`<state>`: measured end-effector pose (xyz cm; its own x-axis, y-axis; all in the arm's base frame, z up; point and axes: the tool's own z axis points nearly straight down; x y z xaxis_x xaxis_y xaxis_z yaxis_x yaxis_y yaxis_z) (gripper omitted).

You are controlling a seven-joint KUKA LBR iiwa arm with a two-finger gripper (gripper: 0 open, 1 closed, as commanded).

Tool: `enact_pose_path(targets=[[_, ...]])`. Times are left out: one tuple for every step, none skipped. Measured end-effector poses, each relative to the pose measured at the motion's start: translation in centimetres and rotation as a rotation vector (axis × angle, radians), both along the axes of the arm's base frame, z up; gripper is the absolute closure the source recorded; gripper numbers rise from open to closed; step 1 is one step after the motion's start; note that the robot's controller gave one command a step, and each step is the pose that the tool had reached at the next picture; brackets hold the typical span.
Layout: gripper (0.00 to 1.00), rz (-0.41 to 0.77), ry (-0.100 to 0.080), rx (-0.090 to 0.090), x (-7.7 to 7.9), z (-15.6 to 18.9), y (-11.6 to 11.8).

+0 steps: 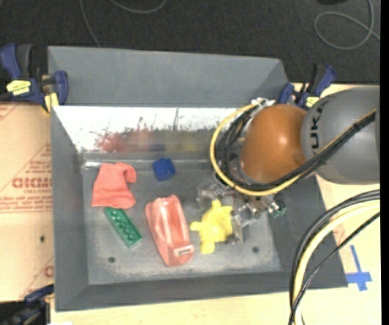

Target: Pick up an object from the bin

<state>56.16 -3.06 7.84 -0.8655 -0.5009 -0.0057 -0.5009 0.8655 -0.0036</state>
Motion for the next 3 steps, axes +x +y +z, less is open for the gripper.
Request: enact_pose_path(targets=[[1.0, 0.093, -0.01, -0.003, 0.36, -2.38, 0.25], [1.0, 0.105, -0.012, -0.004, 0.32, -2.34, 0.22], [1.0, 0.11, -0.012, -0.004, 0.25, -1.95, 0.19]])
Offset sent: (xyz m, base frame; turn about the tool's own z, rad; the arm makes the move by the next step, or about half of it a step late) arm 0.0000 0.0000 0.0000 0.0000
